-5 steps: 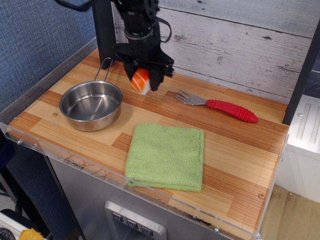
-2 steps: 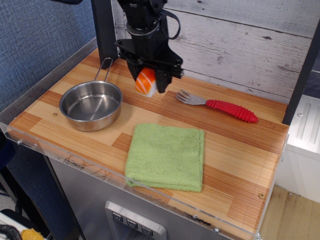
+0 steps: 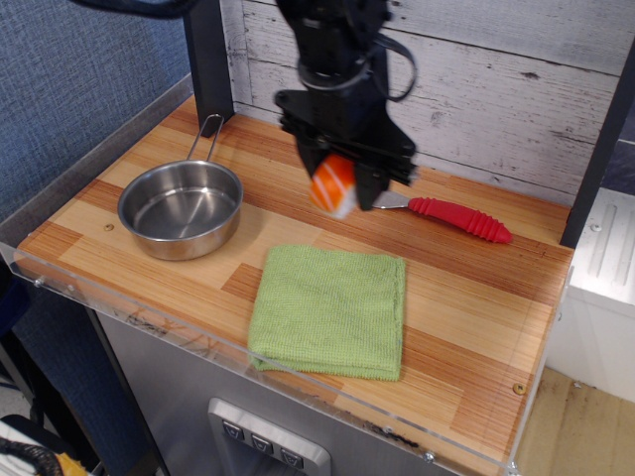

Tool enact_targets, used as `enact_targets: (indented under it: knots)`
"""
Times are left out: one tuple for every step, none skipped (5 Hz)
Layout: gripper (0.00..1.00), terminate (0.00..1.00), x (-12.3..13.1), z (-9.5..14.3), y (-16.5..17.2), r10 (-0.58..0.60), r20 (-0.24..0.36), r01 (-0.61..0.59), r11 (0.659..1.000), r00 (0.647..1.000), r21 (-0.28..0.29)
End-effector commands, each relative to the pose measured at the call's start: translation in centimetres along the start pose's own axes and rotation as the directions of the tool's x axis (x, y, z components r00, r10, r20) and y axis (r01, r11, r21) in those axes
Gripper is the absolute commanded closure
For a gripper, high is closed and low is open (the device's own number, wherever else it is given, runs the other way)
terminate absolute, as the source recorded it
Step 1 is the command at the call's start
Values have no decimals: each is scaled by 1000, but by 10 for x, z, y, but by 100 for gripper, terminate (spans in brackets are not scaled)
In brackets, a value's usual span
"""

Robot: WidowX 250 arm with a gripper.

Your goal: Pick up the apple and place it on the right of the green cloth

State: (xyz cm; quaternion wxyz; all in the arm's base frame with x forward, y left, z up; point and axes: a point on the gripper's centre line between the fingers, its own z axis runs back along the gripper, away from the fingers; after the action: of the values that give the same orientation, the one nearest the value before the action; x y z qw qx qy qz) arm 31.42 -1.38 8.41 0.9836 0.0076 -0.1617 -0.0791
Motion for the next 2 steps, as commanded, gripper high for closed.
enact_targets:
  knots:
    - [100,0,-12,7,-44,-110,21,111,993,994,-35]
    - [100,0,-18,1,-63,-171,7,172,984,985,-47]
